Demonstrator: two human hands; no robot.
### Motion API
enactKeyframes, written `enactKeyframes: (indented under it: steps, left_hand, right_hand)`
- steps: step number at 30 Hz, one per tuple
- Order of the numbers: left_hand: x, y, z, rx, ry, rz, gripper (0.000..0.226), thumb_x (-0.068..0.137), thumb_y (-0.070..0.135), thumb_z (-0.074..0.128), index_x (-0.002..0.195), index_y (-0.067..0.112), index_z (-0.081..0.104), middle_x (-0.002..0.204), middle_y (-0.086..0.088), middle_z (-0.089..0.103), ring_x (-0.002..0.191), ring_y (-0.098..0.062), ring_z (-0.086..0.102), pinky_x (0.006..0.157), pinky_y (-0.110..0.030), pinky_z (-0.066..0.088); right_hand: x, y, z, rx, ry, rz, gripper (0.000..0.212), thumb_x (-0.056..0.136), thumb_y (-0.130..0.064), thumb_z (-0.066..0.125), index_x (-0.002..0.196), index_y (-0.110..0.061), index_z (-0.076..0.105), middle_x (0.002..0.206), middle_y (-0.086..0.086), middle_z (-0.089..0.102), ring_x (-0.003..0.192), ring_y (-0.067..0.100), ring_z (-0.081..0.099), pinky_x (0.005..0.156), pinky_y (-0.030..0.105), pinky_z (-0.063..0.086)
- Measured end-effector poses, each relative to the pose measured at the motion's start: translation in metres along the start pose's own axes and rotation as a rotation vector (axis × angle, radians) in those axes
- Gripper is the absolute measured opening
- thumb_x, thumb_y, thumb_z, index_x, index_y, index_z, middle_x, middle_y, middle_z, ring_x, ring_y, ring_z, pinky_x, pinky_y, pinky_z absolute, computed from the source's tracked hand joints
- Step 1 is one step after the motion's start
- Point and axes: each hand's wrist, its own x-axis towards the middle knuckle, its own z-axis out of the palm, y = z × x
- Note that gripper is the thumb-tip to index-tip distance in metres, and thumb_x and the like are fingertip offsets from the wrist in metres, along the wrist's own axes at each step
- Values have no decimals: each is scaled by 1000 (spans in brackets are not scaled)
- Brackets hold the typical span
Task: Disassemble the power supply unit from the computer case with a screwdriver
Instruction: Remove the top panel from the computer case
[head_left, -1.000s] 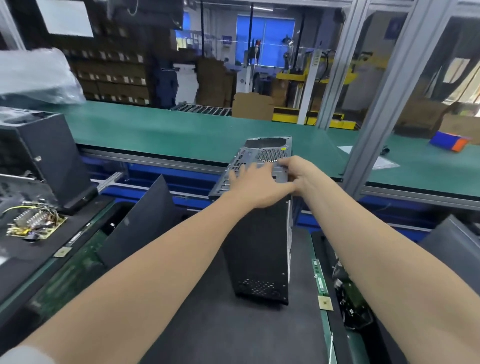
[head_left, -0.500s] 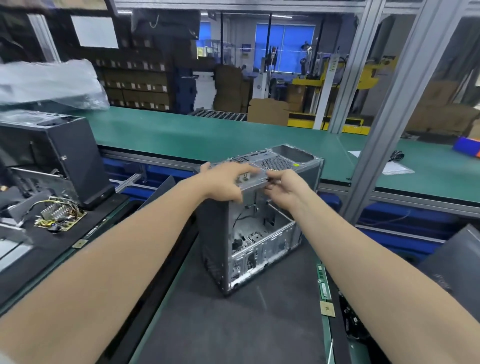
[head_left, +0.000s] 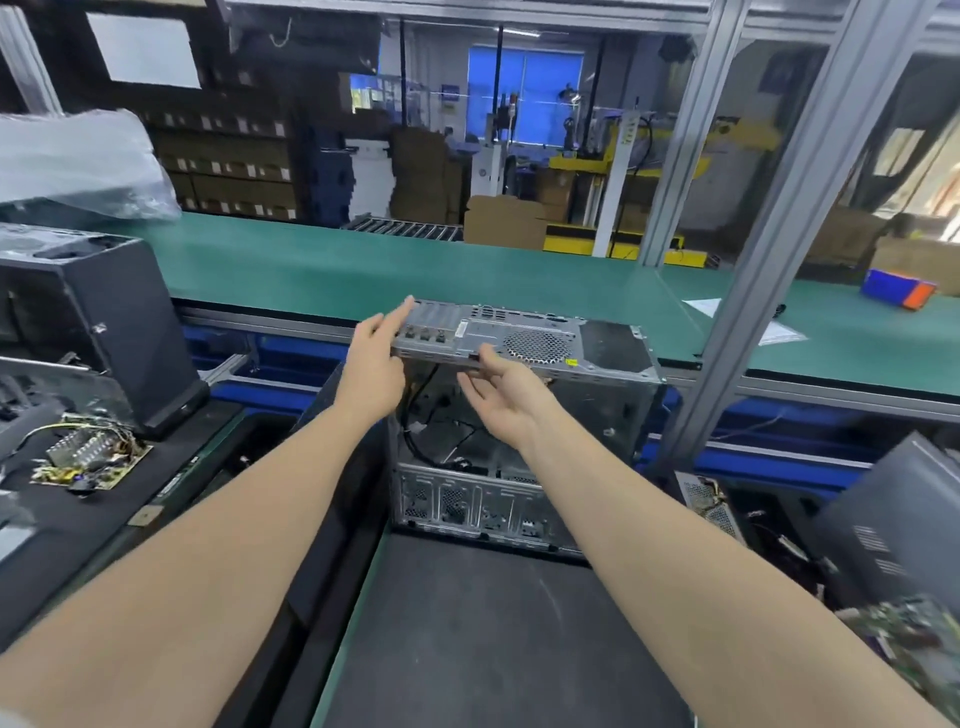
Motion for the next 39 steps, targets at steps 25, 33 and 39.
enactKeyframes:
  steps: [25,33,39]
  left_hand:
    - [-5,-111,142,-820,-37,-582,47,95,-10,54,121,29,62,100,4,71,88,-18,61,76,-28,49]
    - [22,-97,172,-826,-56,-604,53,99,-7,53,144,20,53,120,-3,69,102,-19,64,79,-27,48]
    - [38,-95,187,-828,-82,-617,58,99,-8,53,149,22,49,132,-7,66,122,-30,63,112,-47,47]
  right_hand:
    - [25,23,-233,-905,701,-172,108,87,-25,84,165,-32,10,164,6,36,151,31,32,123,52,30]
    - [74,-8,-254,-870,692,-190,105,87,-22,84,163,-35,14,162,3,39,146,28,38,118,44,34]
    - [102,-22,-264,-875,704,-167,100,87,-21,83,162,-30,17,161,7,40,144,30,41,117,45,36]
